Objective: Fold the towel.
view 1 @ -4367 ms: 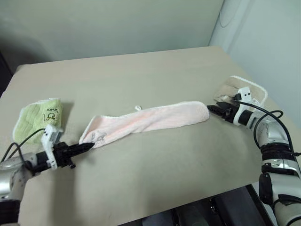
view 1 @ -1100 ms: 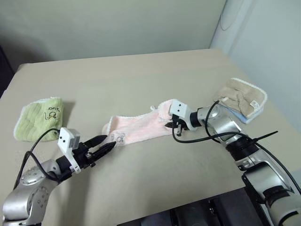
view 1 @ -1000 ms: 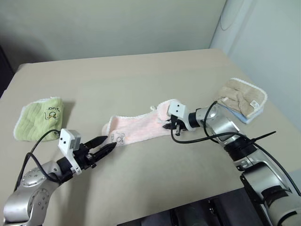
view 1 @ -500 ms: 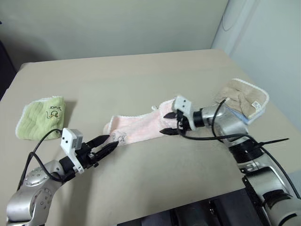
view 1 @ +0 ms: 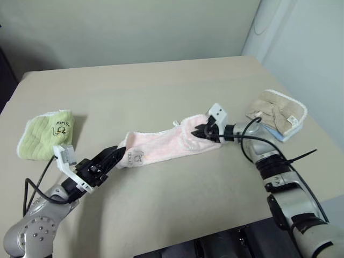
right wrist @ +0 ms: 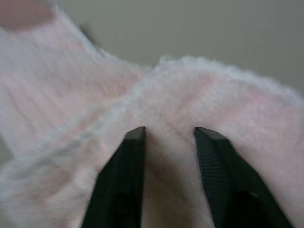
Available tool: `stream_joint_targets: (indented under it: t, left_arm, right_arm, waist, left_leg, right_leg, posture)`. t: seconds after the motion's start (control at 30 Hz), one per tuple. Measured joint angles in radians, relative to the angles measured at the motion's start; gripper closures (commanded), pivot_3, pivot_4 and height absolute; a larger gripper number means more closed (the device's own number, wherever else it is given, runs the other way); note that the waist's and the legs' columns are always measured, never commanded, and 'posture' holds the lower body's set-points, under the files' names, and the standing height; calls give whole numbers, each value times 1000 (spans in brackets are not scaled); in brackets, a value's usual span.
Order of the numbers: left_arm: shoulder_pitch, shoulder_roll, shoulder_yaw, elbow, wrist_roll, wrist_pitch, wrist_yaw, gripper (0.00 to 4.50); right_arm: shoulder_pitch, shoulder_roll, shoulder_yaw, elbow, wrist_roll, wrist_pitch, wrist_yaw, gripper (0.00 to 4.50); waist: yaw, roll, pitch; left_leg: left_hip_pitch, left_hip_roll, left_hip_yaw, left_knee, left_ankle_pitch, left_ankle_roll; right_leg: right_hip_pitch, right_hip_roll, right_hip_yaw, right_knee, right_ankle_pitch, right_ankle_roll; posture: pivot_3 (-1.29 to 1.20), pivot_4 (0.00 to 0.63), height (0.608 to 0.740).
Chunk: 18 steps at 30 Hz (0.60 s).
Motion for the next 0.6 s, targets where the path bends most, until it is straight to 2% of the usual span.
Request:
stream_joint_targets:
  t: [0.07,0.17,0.27,0.43,0.6]
  left_arm:
    - [42,-7,2,-14,-39,18,26,1644]
    - [107,-31,-3,-54,-90,43,77,1092]
    - [141,-35,-16,-91,-137,70,138,62]
    - [130,-58,-39,-72,-297,110,347,23]
    - [48,-84,-52,32,-433,119,546,23]
  right_arm:
    - [0,2,3,33,-22,-63,0,3810]
    - [1,9,-6,69,-36,-125,-2,3854]
    - [1,24,-35,68,-21,-131,-1,3854]
    - [1,36,-100,-18,40,-121,2,3854]
    - [-2,42,-127,-101,71,-90,-1,3854]
  waist:
    - [0,0,0]
    - [-1,0,0]
    - [1,0,0]
    - [3,0,0]
    - [3,1,0]
  left_leg:
    - [0,0,0,0,0,0]
    - [1,0,0,1,0,0]
    - [2,-1,-1,1,0,0]
    - [2,-2,0,1,2,-3]
    - [9,-2,2,-2,2,-4]
  right_leg:
    - [1,0,0,0,0,0]
    - [2,0,0,-1,0,0]
    - [3,0,1,0,1,-1]
    - [4,0,0,0,1,-2]
    - [7,1,0,0,0,-3]
  posture:
    - [0,150,740]
    - [0,150,740]
    - [0,150,740]
    - [0,150,740]
    - [0,150,740]
